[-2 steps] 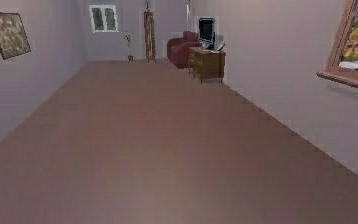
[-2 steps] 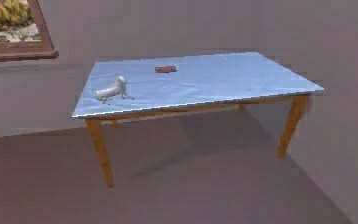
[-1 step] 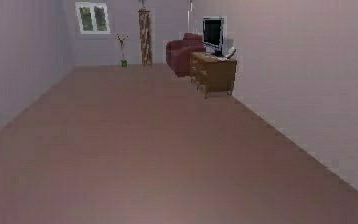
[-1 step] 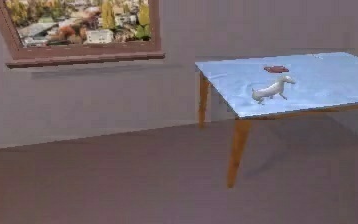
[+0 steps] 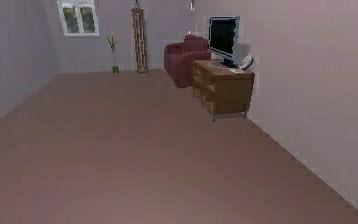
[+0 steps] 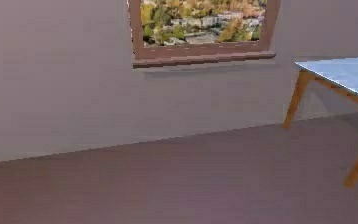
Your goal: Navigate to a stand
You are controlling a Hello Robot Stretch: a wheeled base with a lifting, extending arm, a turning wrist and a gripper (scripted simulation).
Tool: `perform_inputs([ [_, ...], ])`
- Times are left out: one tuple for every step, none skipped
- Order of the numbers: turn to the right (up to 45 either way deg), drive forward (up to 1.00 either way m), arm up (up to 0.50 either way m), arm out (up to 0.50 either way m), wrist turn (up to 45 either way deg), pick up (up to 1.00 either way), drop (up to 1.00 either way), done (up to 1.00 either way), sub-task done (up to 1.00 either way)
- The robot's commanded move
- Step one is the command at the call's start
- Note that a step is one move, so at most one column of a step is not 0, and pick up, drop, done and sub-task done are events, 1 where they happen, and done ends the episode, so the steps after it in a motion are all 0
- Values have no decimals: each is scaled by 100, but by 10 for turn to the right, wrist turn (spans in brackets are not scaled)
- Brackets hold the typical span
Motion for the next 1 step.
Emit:
perform_inputs([
  [0, 100, 0, 0, 0, 0, 0, 0, 0],
])
